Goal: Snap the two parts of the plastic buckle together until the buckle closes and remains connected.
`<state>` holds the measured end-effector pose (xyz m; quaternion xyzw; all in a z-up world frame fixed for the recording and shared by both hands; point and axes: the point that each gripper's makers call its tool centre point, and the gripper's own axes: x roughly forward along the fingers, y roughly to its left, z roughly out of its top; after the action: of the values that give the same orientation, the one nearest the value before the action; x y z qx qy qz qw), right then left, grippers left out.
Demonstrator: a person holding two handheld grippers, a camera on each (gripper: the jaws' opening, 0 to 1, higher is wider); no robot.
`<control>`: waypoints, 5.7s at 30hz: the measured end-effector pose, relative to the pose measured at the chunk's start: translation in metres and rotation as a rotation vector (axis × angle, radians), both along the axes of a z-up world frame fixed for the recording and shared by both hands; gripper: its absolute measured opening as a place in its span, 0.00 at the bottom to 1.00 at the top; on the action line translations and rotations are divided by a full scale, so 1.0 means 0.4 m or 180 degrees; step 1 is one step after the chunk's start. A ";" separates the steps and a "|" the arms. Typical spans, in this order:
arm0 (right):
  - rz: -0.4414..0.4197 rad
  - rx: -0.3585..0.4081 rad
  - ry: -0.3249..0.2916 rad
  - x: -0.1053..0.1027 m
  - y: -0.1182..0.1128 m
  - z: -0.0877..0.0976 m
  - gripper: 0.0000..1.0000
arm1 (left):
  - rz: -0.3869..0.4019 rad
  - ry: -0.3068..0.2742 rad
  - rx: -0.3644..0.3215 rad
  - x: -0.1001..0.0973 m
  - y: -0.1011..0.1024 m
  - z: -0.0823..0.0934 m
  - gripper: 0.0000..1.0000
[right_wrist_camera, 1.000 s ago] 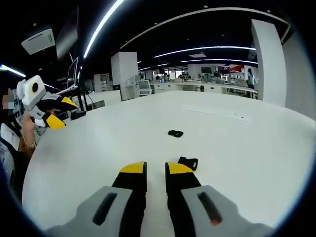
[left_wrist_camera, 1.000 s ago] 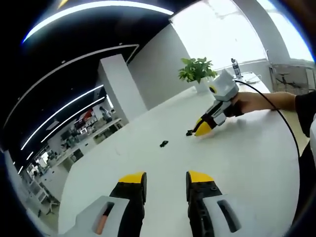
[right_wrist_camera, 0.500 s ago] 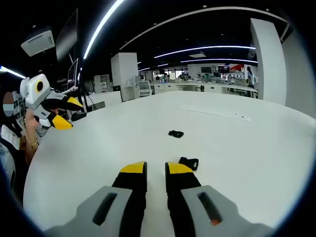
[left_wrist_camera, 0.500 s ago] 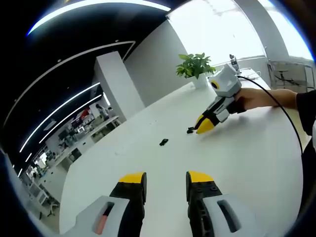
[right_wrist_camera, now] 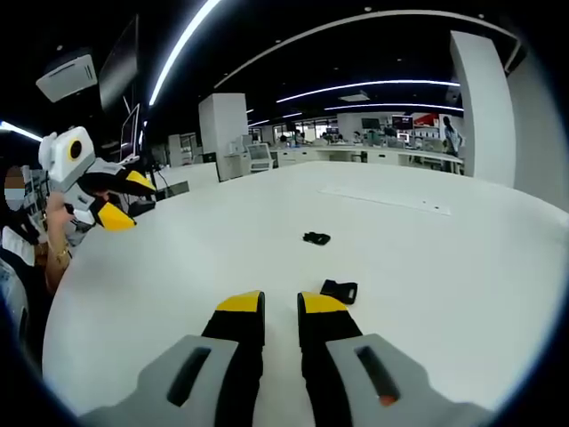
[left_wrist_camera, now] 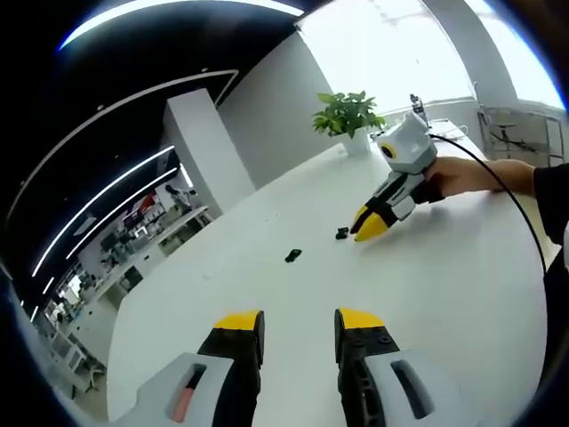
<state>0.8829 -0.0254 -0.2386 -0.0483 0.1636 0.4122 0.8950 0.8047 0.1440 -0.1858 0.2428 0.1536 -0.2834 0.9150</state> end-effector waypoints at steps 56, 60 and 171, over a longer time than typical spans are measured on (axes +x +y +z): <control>-0.0004 0.0047 0.0152 -0.005 0.001 -0.018 0.15 | -0.0097 0.0355 0.0259 0.091 -0.021 -0.060 0.30; 0.0012 0.0051 0.0166 -0.007 0.005 -0.020 0.15 | -0.0089 0.0376 0.0262 0.094 -0.019 -0.065 0.30; 0.0093 0.0116 0.0225 -0.020 0.005 -0.010 0.15 | -0.0507 0.0609 -0.0249 0.391 -0.226 -0.120 0.27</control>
<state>0.8748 -0.0232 -0.2426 -0.0198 0.1868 0.4295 0.8833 0.9611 0.0534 -0.2339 0.1901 0.2093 -0.3828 0.8795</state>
